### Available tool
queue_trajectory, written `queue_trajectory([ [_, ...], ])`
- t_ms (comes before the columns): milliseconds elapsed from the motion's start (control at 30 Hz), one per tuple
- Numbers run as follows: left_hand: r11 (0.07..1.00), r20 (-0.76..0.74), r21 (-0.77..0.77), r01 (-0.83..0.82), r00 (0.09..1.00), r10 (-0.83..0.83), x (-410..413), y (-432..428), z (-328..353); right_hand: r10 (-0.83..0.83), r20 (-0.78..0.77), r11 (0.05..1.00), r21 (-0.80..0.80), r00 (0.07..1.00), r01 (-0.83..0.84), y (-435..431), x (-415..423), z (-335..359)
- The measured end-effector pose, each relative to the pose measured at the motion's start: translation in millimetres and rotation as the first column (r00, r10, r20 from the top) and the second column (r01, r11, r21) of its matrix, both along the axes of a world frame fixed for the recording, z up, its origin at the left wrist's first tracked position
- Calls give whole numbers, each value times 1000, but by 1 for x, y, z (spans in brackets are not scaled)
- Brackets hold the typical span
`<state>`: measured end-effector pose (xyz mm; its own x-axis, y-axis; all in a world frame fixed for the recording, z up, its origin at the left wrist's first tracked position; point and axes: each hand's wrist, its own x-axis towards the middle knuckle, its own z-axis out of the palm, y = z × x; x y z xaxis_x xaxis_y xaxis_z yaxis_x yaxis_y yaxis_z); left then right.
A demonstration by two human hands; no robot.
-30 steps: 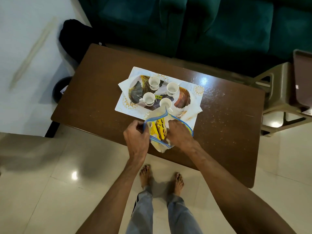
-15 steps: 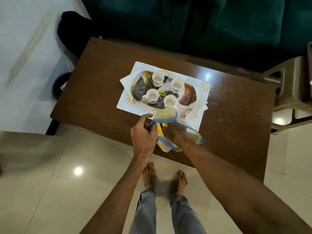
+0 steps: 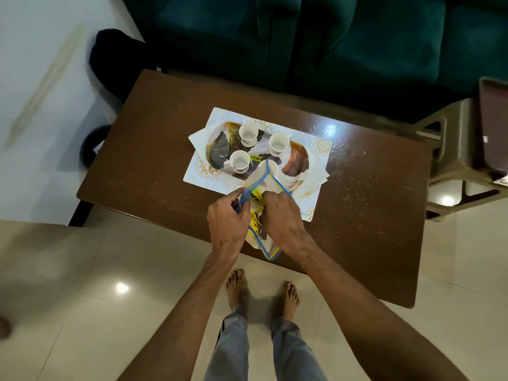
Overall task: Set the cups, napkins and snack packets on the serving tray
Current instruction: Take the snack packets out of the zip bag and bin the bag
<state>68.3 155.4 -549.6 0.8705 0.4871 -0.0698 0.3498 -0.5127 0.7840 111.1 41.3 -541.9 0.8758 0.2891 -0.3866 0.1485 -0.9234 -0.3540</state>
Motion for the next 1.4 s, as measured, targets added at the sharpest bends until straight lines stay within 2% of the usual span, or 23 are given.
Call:
queue_trajectory([
  [200,998,-35,52,22,999,-21,5,-7,15,-113,83,968,236,990,91,-58,-18,62],
  [333,993,-44,102,58,998,-54,8,-14,14,-275,28,879,413,961,239,-113,-10,94],
  [400,992,-53,106,64,997,-58,9,-20,15,-386,-21,796,498,922,345,-140,0,104],
  [467,992,-46,108,67,997,-62,9,-26,17,-490,-2,727,551,872,410,-161,10,104],
  [533,993,-33,97,60,998,-57,10,-33,16,-553,35,706,550,832,446,-176,22,91],
  [633,997,-31,38,71,997,-70,10,-41,12,-592,51,723,475,804,502,-186,36,49],
  [800,998,-45,-35,59,997,-61,16,-53,8,-560,162,820,245,812,517,-182,45,-24],
  [1033,996,-39,-76,46,998,-49,20,-58,5,-356,288,930,16,889,368,-175,52,-89],
  [1167,994,-34,-110,14,999,-18,24,-58,1,-205,240,952,-175,949,250,-182,51,-122],
  [1233,995,-32,-103,16,999,-19,25,-58,1,-91,140,958,-258,986,126,-184,44,-135],
  [1333,994,-30,-111,18,999,-21,25,-56,3,2,-24,959,-284,1000,-9,-188,28,-145],
  [1400,994,-25,-106,28,999,-31,24,-55,6,-3,-59,961,-276,998,-14,-190,21,-144],
])
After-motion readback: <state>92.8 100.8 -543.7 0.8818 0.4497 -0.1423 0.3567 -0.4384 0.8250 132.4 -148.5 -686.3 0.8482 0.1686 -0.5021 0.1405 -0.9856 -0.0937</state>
